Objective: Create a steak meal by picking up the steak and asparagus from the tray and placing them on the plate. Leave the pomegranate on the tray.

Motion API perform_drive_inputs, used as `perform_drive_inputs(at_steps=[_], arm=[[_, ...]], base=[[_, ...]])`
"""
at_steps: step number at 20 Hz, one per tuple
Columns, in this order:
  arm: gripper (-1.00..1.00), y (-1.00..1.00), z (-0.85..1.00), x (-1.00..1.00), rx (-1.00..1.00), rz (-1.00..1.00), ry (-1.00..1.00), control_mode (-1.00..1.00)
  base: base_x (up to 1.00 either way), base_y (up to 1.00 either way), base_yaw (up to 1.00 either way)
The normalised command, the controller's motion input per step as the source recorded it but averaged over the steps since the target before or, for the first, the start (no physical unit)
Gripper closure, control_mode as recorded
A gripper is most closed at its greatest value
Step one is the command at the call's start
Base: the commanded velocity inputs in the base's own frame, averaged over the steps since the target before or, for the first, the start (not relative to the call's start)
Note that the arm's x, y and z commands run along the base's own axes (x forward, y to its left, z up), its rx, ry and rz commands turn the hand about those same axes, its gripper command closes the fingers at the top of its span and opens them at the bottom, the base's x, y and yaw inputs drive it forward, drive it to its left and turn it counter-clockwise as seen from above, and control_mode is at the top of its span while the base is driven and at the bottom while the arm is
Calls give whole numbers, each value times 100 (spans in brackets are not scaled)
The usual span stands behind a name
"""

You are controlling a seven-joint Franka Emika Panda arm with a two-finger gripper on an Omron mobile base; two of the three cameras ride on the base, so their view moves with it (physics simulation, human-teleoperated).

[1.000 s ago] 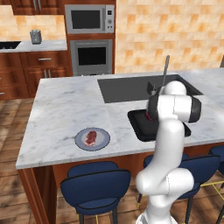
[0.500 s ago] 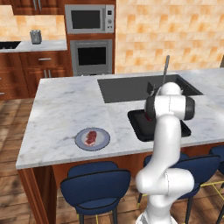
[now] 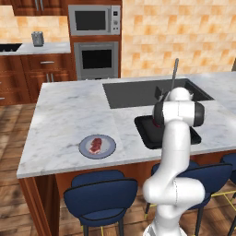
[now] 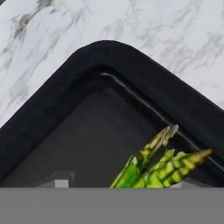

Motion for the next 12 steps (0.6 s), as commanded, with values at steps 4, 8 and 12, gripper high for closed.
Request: perform_drive_inputs(at_steps=[4, 8, 12], arm=[[100, 0, -33, 0, 0, 0, 0, -100], [100, 3, -11, -3, 0, -3, 0, -100], [100, 0, 52, -33, 0, -1, 0, -100]], base=[[0, 0, 0], [0, 0, 0], [0, 0, 0]])
